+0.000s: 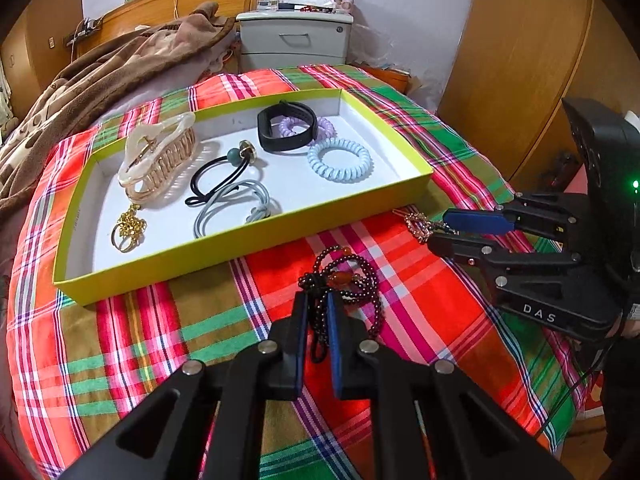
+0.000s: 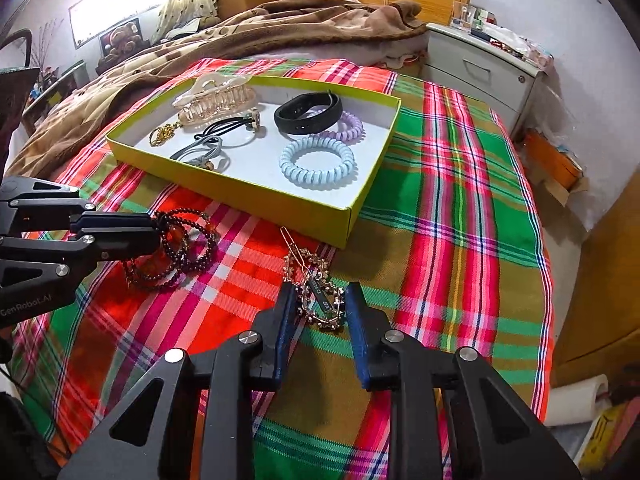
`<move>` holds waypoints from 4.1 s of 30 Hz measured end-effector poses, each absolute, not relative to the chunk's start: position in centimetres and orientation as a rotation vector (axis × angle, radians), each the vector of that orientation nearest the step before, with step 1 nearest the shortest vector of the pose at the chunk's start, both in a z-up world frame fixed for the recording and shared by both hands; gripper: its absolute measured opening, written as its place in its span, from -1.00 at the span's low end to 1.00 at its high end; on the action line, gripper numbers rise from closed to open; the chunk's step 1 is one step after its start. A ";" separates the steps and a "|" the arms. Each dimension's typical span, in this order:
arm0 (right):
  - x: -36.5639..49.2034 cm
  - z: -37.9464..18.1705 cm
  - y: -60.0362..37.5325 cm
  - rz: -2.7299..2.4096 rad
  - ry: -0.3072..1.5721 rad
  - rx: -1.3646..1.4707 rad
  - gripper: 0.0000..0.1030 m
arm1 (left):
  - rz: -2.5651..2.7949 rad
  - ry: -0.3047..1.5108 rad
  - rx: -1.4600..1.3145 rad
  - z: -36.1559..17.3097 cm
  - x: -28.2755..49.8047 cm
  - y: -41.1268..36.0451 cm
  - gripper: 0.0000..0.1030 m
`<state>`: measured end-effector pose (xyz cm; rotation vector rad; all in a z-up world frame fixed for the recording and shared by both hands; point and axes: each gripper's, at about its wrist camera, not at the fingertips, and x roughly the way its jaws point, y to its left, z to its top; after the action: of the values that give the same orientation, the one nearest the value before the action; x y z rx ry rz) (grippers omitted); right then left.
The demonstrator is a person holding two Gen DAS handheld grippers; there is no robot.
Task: Organize jewelry
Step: 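Grasp the dark beaded bracelet with the left tool while the right tool grasps the gold hair pin, then carry the beaded bracelet with the left tool while the right tool carries the hair pin over the box, then open the left tool to drop the beaded bracelet while the right tool releases the hair pin in the box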
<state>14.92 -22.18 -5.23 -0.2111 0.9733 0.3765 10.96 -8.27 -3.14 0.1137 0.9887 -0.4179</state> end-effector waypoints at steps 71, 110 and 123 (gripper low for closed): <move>13.3 3.4 -22.8 0.344 0.718 0.026 -0.50 | -0.486 0.878 0.095 0.8 11.9 -6.6 -0.87; 21.4 -3.4 -19.4 0.303 0.898 -0.017 -0.49 | -0.342 0.945 0.010 -2.2 18.2 -3.9 -0.49; 20.1 -1.8 -19.6 0.300 0.851 0.010 -0.17 | -0.310 0.922 -0.008 -1.4 16.9 -3.8 -0.28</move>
<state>20.07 -19.62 -1.78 0.0102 0.8508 0.2999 16.88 -3.78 -1.37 -0.0077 0.9217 -0.3104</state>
